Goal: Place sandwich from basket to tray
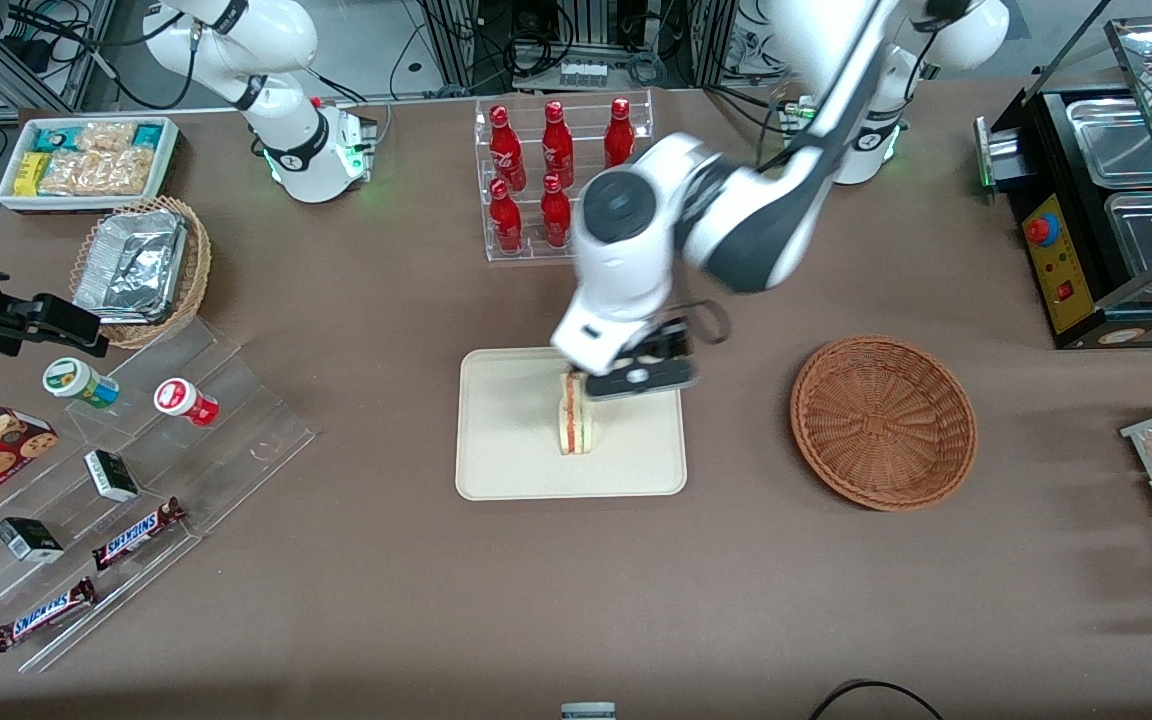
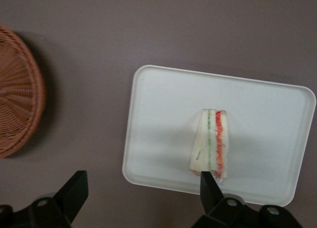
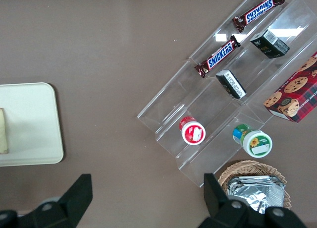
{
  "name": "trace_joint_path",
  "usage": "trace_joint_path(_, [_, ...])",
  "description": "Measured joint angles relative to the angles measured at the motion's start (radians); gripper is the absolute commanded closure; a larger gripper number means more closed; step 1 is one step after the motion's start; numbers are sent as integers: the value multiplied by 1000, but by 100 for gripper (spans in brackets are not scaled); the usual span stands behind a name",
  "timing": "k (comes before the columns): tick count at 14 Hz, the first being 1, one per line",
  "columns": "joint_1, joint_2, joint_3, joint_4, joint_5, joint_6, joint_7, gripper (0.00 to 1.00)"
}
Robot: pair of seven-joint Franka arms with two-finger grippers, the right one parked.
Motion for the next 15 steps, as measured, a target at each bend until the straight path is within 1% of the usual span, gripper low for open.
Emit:
trace_joint_path(3, [69, -90, 2, -19, 0, -106, 51, 0])
trace_joint_path(5, [126, -127, 4, -23, 0, -159, 138, 0])
trace_joint_path(9, [270, -220, 8, -40, -18, -262, 419, 0])
trace_joint_path(12, [378, -325, 10, -112, -60, -297, 606, 0])
trace_joint_path(15, [459, -444, 11, -221, -66, -305, 766, 0])
